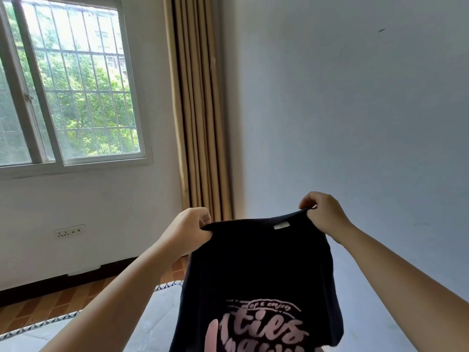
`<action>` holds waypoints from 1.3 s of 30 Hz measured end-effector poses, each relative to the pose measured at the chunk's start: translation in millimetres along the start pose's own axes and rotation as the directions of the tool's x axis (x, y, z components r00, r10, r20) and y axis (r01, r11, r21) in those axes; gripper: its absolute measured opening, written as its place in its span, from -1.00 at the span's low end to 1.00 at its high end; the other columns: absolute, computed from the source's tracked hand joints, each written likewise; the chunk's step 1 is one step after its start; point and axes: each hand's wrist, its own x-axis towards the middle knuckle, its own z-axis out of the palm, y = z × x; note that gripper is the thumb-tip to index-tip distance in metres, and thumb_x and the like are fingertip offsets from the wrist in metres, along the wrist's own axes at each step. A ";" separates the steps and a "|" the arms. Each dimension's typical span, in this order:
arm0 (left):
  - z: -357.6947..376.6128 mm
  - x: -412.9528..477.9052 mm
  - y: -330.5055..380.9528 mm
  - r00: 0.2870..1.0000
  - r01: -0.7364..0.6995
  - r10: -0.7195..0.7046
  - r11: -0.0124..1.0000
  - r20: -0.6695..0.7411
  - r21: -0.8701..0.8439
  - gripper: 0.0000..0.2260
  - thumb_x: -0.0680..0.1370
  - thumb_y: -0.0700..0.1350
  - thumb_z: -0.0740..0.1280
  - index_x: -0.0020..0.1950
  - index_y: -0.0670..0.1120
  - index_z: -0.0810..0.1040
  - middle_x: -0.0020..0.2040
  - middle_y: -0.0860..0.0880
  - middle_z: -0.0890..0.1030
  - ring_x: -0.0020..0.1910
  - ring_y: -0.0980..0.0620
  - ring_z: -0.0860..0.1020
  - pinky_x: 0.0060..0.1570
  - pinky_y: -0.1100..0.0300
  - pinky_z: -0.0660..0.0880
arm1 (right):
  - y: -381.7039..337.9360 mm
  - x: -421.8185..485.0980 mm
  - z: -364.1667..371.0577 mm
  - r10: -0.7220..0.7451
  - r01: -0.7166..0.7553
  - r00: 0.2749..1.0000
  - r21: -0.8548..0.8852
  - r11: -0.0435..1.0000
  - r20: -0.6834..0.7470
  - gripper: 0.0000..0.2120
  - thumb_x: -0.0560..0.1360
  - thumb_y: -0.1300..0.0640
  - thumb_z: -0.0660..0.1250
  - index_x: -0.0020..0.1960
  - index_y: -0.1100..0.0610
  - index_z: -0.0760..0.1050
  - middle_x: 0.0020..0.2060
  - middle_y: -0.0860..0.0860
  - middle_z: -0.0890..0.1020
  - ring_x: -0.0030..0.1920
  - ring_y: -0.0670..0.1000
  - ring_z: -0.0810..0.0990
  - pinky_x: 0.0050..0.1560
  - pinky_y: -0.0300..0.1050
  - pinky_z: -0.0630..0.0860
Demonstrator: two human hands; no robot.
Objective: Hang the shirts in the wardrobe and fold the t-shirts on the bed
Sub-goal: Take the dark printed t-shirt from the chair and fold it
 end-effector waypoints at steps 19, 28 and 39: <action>8.9 5.2 0.7 0.951 0.066 -0.088 0.994 -0.296 -0.082 -0.86 0.50 -0.18 0.23 -0.27 -0.09 0.44 -0.37 -0.01 0.47 -0.33 -0.07 0.43 -0.37 0.17 0.31 | -2.1 15.1 -18.7 0.116 -0.115 0.993 -0.189 0.975 -0.005 -0.71 0.40 0.41 0.08 -0.13 0.13 0.49 -0.11 0.08 0.57 -0.07 0.11 0.53 -0.06 -0.07 0.48; 16.4 -1.8 5.0 0.997 0.050 -0.014 0.870 -0.078 0.490 -0.57 0.52 0.28 0.13 -0.20 -0.08 0.42 -0.24 0.00 0.52 -0.21 -0.06 0.50 -0.26 0.15 0.33 | -23.0 19.3 -17.9 0.050 -0.058 0.996 -0.116 0.992 -0.069 -0.73 0.38 0.42 0.09 -0.15 0.16 0.50 -0.15 0.06 0.56 -0.09 0.09 0.51 -0.10 -0.15 0.41; 9.7 12.4 -5.4 0.986 0.031 -0.076 0.958 0.148 0.285 -0.84 0.48 -0.29 0.18 -0.15 -0.11 0.52 -0.22 -0.04 0.55 -0.15 -0.07 0.54 -0.23 0.15 0.45 | -38.6 21.1 -21.5 0.010 -0.014 0.994 -0.039 0.999 -0.111 -0.68 0.37 0.47 0.09 -0.14 0.16 0.52 -0.16 0.02 0.54 -0.10 0.02 0.49 -0.09 -0.20 0.37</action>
